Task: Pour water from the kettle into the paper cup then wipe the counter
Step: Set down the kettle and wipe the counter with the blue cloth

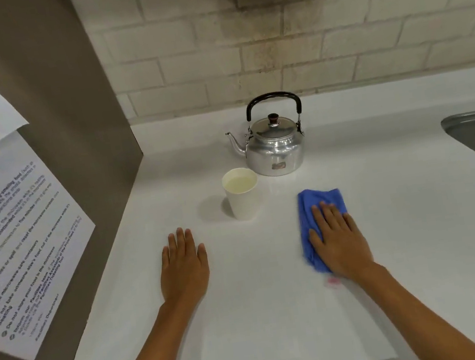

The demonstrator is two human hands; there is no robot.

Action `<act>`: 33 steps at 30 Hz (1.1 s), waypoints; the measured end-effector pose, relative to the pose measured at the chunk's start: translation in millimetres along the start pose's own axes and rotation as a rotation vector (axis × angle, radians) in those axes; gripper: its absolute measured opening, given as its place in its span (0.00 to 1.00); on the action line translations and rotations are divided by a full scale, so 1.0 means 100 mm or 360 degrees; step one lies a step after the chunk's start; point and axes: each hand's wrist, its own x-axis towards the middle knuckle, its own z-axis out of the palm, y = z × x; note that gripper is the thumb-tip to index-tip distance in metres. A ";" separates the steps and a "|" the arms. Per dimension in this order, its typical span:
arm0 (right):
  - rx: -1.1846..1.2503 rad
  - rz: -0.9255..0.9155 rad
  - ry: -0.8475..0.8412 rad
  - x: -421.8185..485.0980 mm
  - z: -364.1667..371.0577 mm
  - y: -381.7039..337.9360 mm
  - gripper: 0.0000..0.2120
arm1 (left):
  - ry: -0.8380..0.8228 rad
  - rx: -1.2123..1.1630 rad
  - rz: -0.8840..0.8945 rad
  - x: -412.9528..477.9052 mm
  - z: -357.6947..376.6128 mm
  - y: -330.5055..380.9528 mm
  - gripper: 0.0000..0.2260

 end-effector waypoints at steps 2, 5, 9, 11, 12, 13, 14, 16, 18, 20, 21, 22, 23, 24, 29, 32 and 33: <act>-0.0047 0.0051 -0.0012 0.22 0.04 -0.21 0.27 | 0.0019 0.0013 -0.0005 0.00 0.01 0.00 0.24; -0.0033 -0.0323 -0.0074 0.11 0.17 -0.37 0.26 | 0.0008 0.0015 0.0014 -0.01 0.02 -0.01 0.24; -0.0018 -0.0423 -0.0052 0.10 0.09 0.15 0.26 | 0.0037 -0.0005 0.0018 0.02 0.03 -0.04 0.24; -0.0081 -0.0219 -0.0076 0.36 0.04 0.26 0.25 | 0.0043 -0.0009 0.0012 0.02 0.04 -0.02 0.24; -0.0098 -0.0187 -0.0090 0.51 0.03 0.19 0.26 | 0.0048 -0.0015 0.0008 0.02 0.04 -0.01 0.24; -0.0110 -0.0220 -0.0123 0.63 0.04 0.06 0.26 | 0.0050 -0.0022 0.0005 0.02 0.04 0.00 0.24; -0.0115 -0.0297 -0.0169 0.72 0.05 -0.07 0.26 | 0.0047 -0.0023 0.0002 0.02 0.04 0.00 0.24; -0.0085 -0.0518 -0.0237 0.78 0.11 -0.20 0.25 | 0.0039 -0.0028 -0.0001 0.01 0.04 -0.01 0.24; -0.0024 -0.0726 -0.0247 0.73 0.12 -0.04 0.25 | 0.0035 -0.0037 -0.0009 0.01 0.05 -0.02 0.24; 0.0019 -0.0844 -0.0235 0.68 0.13 0.16 0.25 | 0.0040 -0.0028 -0.0016 0.00 0.05 -0.02 0.24; 0.0021 -0.0838 -0.0231 0.69 0.13 0.20 0.25 | 0.0045 -0.0022 -0.0020 0.01 0.06 -0.01 0.24; 0.0018 -0.0805 -0.0216 0.72 0.13 0.17 0.25 | 0.0051 -0.0015 -0.0025 0.01 0.06 0.00 0.24; 0.0009 -0.0760 -0.0188 0.77 0.14 0.09 0.25 | 0.0055 -0.0007 -0.0025 0.02 0.05 0.00 0.24; -0.0011 -0.0726 -0.0173 0.81 0.14 -0.01 0.25 | 0.0054 -0.0004 -0.0023 0.02 0.05 0.00 0.24; 0.0004 -0.0906 -0.0224 0.73 0.16 0.05 0.24 | 0.0039 -0.0026 -0.0021 0.01 0.04 -0.01 0.24; 0.0033 -0.0717 -0.0189 0.74 0.05 0.48 0.24 | 0.0043 -0.0034 -0.0015 0.01 0.04 -0.01 0.24; 0.0002 -0.0556 -0.0178 0.77 0.01 0.59 0.24 | 0.0042 -0.0037 -0.0019 0.01 0.04 -0.01 0.24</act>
